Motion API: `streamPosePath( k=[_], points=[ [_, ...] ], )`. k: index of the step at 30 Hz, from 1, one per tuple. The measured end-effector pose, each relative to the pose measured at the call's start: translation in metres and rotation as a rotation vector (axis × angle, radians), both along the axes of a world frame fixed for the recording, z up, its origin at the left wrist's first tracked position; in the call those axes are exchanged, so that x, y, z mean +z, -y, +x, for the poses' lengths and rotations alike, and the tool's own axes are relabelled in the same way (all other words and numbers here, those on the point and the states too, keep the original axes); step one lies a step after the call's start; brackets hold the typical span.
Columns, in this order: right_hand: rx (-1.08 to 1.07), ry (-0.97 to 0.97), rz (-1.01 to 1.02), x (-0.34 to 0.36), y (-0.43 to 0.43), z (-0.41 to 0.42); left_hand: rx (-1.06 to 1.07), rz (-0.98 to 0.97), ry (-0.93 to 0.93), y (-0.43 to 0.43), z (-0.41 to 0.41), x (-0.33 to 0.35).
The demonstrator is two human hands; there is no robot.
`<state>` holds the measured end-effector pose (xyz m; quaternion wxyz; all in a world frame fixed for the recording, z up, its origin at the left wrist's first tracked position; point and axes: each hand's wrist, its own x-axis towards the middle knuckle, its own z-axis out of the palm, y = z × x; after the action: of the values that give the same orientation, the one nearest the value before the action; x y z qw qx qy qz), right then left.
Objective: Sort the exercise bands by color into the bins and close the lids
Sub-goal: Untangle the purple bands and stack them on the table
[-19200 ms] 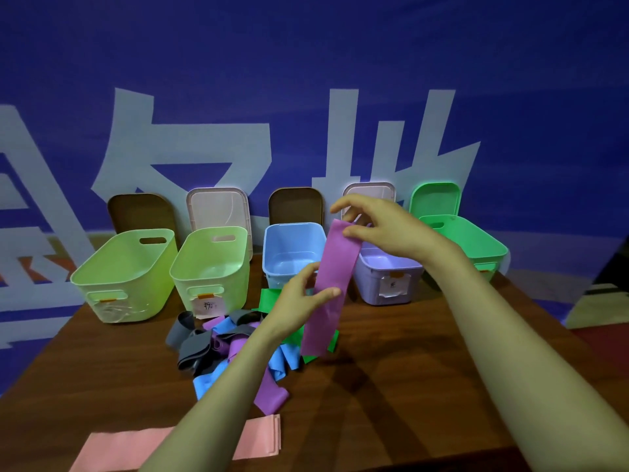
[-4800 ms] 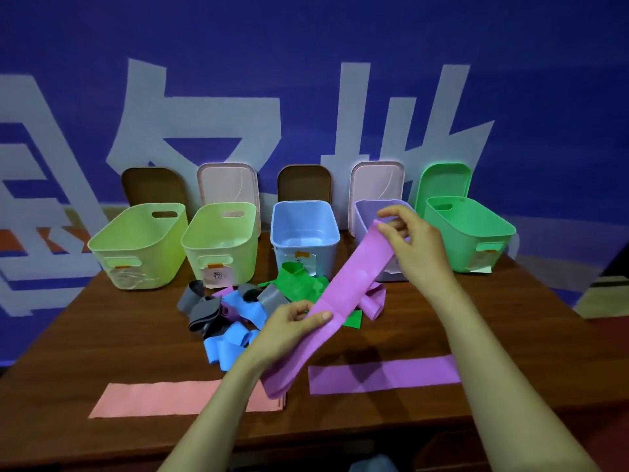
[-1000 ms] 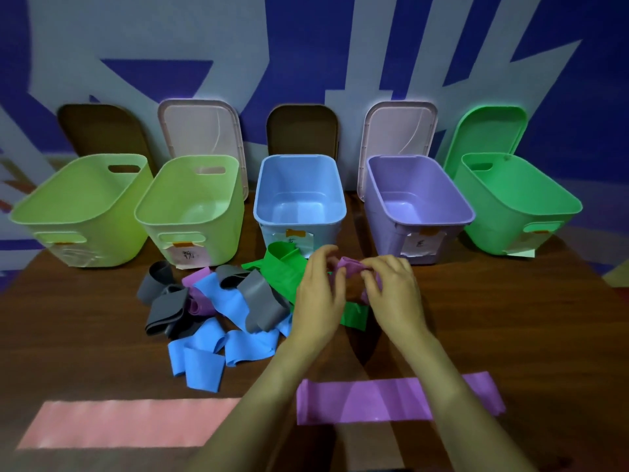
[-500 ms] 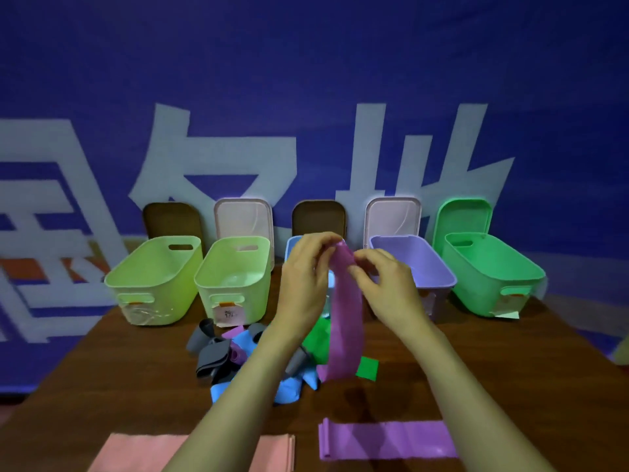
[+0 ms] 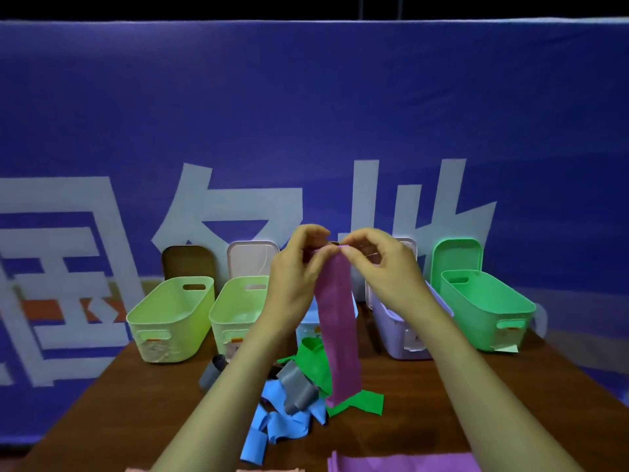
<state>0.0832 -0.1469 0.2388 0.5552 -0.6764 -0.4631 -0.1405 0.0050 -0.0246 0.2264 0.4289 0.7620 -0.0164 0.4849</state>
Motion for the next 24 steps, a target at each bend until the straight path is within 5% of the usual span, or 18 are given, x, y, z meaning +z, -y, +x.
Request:
streamPosePath(
  k=[12, 24],
  points=[
    [-0.033, 0.005, -0.005, -0.001, 0.005, -0.007, -0.183, -0.283, -0.087, 0.011, -0.008, -0.023],
    [-0.074, 0.168, -0.075, -0.008, 0.011, -0.003, -0.21, -0.251, -0.149, 0.015, -0.004, -0.049]
  ],
)
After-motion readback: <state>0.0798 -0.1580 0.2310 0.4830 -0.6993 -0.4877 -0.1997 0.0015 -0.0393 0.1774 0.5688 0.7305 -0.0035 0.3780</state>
